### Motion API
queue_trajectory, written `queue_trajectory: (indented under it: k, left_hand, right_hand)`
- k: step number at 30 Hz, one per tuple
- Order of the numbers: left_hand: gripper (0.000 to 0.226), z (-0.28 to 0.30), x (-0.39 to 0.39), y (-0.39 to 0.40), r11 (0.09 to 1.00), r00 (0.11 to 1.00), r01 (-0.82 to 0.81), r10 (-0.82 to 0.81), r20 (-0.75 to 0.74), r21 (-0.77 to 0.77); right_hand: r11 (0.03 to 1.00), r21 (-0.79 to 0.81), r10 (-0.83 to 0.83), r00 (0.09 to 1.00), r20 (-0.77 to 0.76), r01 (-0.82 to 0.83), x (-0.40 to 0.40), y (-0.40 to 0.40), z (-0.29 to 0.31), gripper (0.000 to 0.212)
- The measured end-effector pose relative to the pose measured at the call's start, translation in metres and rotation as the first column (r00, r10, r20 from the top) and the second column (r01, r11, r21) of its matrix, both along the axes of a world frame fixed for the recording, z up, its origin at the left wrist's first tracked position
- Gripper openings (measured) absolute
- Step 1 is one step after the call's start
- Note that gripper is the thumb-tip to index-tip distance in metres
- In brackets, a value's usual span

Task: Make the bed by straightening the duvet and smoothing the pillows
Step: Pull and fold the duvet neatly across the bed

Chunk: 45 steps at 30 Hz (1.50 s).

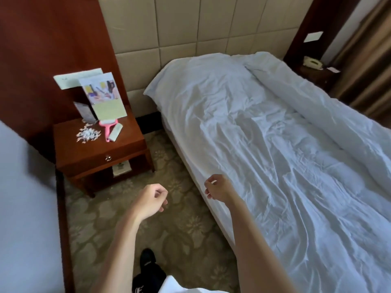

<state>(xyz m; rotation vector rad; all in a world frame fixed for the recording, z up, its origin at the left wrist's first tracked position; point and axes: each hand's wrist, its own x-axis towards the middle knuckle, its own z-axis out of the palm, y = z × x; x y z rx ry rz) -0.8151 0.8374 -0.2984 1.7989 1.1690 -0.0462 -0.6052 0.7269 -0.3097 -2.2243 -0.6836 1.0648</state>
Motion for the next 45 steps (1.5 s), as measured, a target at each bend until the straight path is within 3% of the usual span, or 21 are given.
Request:
queue_trajectory:
  k: [6,12,16,21,29,33,38,45]
  left_hand:
    - [0.016,0.024,0.065,0.124,0.997,0.996,0.072,-0.074,0.056,0.028]
    - [0.015,0.010,0.155,0.181,0.934,0.937,0.348,-0.348,0.020,-0.075]
    - [0.017,-0.011,0.228,0.235,0.896,0.895,0.437,-0.442,-0.062,-0.078]
    - [0.019,-0.012,0.346,0.319,0.911,0.904,0.411,-0.413,-0.111,-0.047]
    - [0.014,0.012,0.510,0.391,0.882,0.880,0.472,-0.471,-0.057,-0.008]
    - [0.015,-0.010,0.574,0.419,0.827,0.822,0.559,-0.563,-0.086,-0.066]
    - [0.016,-0.025,0.671,0.470,0.724,0.721,0.689,-0.690,-0.065,-0.031]
    - [0.017,-0.032,0.812,0.565,0.514,0.515,0.857,-0.855,-0.066,0.021]
  right_hand:
    - [0.970,0.048,-0.237,0.971,-0.011,0.237,0.035,0.077,0.024,0.013]
    - [0.884,-0.007,-0.467,0.884,-0.029,0.467,0.098,0.102,-0.003,0.015]
    - [0.855,0.024,-0.516,0.855,-0.057,0.518,0.162,0.147,-0.029,0.013]
    - [0.832,0.063,-0.543,0.832,-0.114,0.552,0.275,0.228,-0.040,0.012]
    - [0.782,0.092,-0.612,0.787,-0.079,0.617,0.418,0.298,-0.022,0.014]
    - [0.774,0.013,-0.632,0.774,-0.047,0.633,0.467,0.316,-0.035,0.014]
    - [0.750,-0.056,-0.657,0.752,0.054,0.659,0.529,0.351,-0.036,0.015]
    - [0.668,-0.095,-0.718,0.673,0.177,0.738,0.623,0.421,-0.027,0.015]
